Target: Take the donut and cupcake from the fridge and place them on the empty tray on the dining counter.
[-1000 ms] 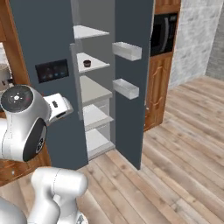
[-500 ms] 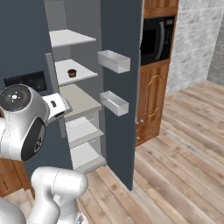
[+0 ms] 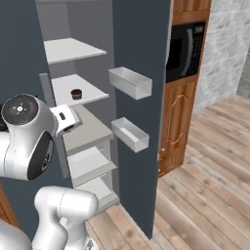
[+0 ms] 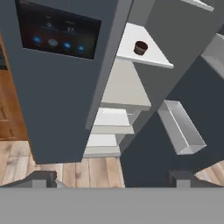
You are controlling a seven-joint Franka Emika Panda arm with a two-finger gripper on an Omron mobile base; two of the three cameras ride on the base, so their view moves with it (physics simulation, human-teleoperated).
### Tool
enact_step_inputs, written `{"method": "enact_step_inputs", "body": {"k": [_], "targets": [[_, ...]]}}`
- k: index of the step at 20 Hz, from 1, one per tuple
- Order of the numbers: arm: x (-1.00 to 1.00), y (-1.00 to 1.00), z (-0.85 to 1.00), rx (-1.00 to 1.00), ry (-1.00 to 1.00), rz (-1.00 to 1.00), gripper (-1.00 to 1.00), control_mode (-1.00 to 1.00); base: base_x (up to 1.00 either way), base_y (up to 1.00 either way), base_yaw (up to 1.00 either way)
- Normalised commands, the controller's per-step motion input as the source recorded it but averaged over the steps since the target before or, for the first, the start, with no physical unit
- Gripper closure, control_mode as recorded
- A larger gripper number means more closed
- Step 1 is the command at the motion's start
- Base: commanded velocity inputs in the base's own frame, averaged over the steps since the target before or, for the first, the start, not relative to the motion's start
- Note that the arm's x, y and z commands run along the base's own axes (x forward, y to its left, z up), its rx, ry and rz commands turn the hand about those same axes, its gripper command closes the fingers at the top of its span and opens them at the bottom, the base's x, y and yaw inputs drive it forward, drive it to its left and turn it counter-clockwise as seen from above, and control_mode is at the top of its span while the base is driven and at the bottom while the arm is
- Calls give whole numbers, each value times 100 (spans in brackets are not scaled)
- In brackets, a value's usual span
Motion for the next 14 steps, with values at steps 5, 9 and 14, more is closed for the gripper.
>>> {"method": "enact_step_inputs", "body": {"k": [5,9,14], "targets": [[0,0,0,0,0,0,-100,100,85,28,0],[0,0,0,0,0,0,-100,100,67,-33,0],[0,0,0,0,0,0,-100,100,58,-38,0]]}}
